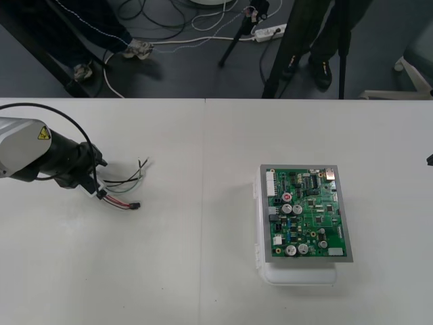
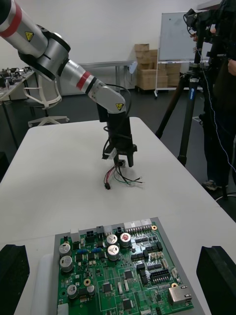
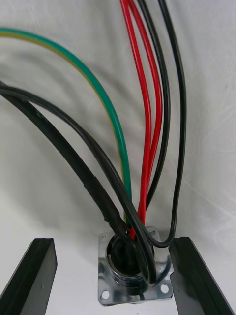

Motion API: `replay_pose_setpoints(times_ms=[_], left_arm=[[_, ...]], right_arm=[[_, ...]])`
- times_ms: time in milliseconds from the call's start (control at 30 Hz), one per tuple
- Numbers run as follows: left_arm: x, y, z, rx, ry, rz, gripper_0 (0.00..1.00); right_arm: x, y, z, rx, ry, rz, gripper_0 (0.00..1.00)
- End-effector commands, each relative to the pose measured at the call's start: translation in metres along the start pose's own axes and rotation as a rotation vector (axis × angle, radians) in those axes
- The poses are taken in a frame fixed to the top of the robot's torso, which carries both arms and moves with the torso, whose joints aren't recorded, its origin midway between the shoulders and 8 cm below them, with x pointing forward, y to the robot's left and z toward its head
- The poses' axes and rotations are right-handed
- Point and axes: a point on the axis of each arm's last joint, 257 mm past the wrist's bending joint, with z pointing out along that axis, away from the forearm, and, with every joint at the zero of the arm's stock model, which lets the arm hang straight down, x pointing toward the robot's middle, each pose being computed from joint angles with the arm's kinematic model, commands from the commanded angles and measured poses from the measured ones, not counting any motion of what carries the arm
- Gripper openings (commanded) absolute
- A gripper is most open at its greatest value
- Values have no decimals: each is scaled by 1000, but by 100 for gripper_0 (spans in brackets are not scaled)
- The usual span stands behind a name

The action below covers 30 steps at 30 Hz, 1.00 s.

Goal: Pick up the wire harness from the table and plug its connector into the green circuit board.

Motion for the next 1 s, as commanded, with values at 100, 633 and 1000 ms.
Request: replay_pose_setpoints(times_ms=[100, 633, 1000], left_arm=[[17, 33, -3, -49, 48, 70, 66], [-2, 35, 3, -21, 8, 114, 66], [-1, 30, 5, -12, 9, 119, 0]], right_arm=[[-4, 3, 11, -35, -40, 18, 100], [-11, 15, 42, -134, -130, -2, 100], [2, 5, 50, -150, -85, -136, 100]])
